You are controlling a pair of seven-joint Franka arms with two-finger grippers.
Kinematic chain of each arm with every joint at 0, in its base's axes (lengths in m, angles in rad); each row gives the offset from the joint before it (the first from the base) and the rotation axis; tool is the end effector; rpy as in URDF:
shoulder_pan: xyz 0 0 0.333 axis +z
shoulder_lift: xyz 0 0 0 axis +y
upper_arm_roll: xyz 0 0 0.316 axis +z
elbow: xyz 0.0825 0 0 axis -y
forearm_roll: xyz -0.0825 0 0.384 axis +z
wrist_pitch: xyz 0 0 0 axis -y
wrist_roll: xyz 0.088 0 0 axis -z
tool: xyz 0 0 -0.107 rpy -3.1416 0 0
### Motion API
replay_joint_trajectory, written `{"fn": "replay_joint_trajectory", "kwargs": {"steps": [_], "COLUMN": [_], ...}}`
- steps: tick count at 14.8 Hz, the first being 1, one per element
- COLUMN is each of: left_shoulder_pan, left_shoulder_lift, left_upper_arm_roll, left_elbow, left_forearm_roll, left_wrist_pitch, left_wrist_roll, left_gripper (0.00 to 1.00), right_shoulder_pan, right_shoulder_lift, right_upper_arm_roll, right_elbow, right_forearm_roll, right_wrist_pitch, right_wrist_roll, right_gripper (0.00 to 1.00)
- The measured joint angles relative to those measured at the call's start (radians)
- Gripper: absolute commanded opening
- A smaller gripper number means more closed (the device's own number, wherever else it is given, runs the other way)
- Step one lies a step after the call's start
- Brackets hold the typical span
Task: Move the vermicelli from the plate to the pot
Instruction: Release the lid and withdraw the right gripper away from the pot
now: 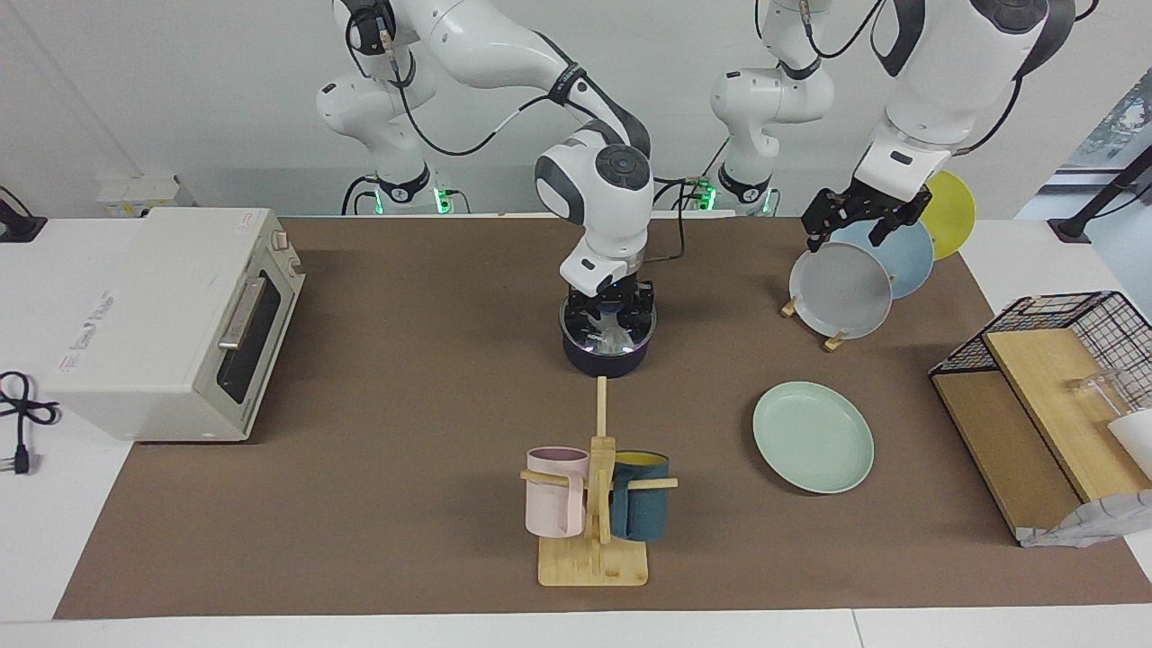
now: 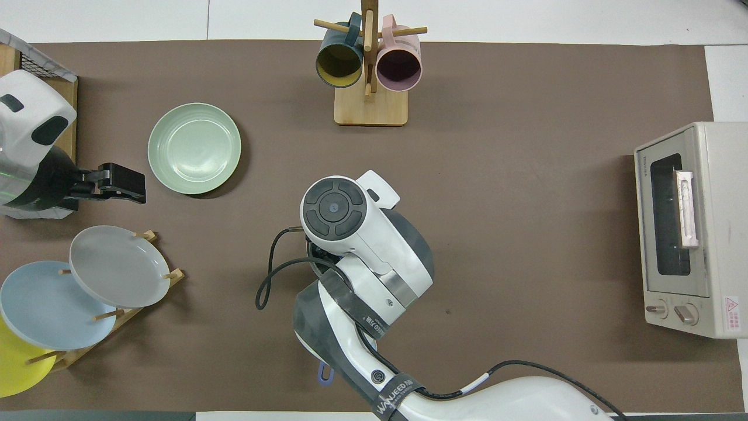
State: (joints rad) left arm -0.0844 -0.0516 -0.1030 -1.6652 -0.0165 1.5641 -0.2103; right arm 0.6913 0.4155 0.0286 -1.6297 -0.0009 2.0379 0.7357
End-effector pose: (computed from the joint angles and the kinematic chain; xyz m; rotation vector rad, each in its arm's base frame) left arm 0.5260 -0.1030 0.6075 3.1392 0.0368 -0.0801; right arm 0.5049 0.4398 0.3792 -3.1381 0.0279 0.0196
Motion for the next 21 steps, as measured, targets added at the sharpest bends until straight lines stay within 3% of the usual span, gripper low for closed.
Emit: {"fn": "replay_joint_trajectory", "kwargs": {"steps": [6,10,14,17,21], "left_shoulder_pan": [0.0,0.0,0.0,0.0,0.0], "left_shoulder_lift": [0.0,0.0,0.0,0.0,0.0], "left_upper_arm_roll": [0.0,0.0,0.0,0.0,0.0], "left_elbow": [0.0,0.0,0.0,0.0,0.0], "left_forearm_roll": [0.0,0.0,0.0,0.0,0.0], "left_wrist_pitch": [0.0,0.0,0.0,0.0,0.0], "left_wrist_roll": [0.0,0.0,0.0,0.0,0.0], "left_gripper": [1.0,1.0,1.0,1.0,1.0], "right_shoulder_pan": [-0.052,-0.216,-0.404,-0.474,-0.545], "right_shoulder_lift": [-0.015,-0.079,-0.201,-0.284,-0.312], "right_upper_arm_roll": [-0.017,-0.021,-0.022,-0.022,-0.023], "right_elbow": [0.07,0.129,0.14,0.138,0.128], "right_forearm_roll": [-0.077,-0.077,-0.065,-0.064,-0.064], "right_wrist_pitch": [-0.047,-0.178,-0.363,-0.464,-0.495], "right_wrist_roll": [-0.018,-0.218,-0.395,-0.469,-0.514], "right_gripper": [1.0,1.0,1.0,1.0,1.0]}}
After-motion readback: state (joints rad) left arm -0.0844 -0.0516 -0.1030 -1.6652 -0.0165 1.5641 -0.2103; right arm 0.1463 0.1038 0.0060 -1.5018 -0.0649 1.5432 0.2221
